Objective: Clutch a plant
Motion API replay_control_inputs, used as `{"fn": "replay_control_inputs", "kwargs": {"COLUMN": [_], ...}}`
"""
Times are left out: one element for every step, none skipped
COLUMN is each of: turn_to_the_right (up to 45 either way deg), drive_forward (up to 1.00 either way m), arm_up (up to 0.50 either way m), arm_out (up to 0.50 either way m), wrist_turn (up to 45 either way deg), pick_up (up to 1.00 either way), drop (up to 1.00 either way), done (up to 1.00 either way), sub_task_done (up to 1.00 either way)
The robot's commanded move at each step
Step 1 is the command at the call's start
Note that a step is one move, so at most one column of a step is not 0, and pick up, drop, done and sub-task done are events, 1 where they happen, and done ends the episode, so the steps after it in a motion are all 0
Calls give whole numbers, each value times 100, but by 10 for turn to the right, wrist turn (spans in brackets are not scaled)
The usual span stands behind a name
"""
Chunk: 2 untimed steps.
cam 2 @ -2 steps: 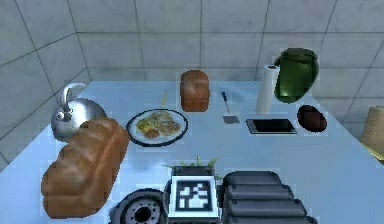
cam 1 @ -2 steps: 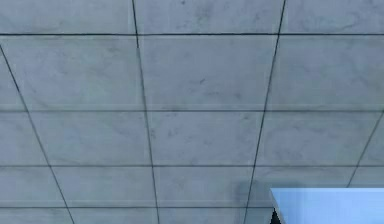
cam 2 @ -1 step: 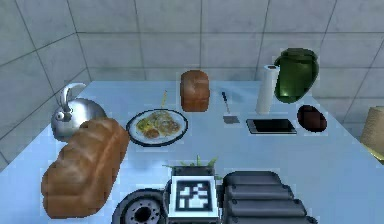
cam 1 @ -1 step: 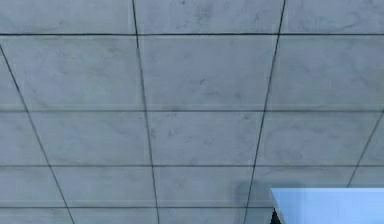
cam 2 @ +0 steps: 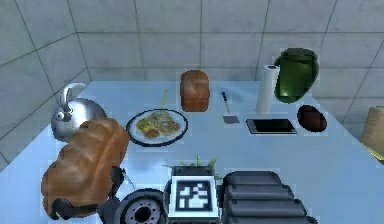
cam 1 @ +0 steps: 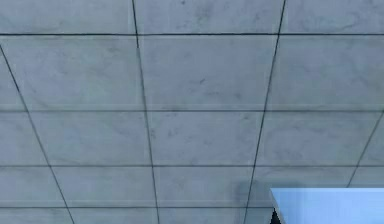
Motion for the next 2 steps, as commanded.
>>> {"fn": "replay_control_inputs", "kwargs": {"turn_to_the_right": [0,0], "drive_forward": [0,0], "arm_up": [0,0], "arm_out": [0,0], "wrist_turn": [450,30], "pick_up": [0,0], "drop": [0,0], "done": [0,0], "sub_task_done": [0,0]}}
